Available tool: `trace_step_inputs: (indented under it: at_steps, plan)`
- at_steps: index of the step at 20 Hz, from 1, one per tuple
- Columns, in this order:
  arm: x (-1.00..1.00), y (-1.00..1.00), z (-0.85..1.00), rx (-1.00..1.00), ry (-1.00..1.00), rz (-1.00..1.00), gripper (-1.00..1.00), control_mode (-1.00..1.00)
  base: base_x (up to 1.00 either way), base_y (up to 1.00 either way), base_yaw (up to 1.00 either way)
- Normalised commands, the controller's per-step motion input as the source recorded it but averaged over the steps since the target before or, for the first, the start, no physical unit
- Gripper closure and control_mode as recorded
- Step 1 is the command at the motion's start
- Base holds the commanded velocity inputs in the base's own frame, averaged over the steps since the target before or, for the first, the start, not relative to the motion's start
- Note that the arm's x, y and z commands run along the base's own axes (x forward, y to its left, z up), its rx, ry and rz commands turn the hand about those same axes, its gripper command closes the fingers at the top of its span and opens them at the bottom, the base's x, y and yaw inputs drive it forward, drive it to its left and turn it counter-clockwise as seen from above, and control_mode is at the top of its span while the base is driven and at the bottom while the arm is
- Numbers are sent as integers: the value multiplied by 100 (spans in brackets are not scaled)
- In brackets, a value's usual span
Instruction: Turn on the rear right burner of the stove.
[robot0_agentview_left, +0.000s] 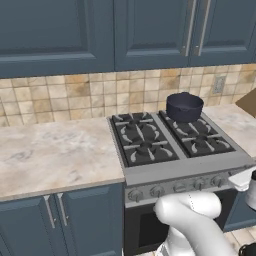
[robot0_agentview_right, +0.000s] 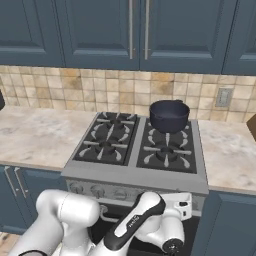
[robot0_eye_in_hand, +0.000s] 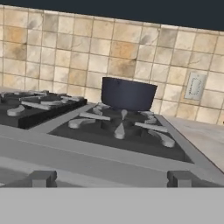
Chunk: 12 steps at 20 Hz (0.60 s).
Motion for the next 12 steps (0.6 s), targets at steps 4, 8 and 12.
trace_step_inputs:
  at_steps: [4,8,12]
  plan:
    - [-3,-7,-50,0,0,0,-100,-100,0,0,0]
    - [-8,0,-46,0,0,0,-100,-100,0,0,0]
    - [-1,0,-45,0,0,0,-100,-100,0,0,0]
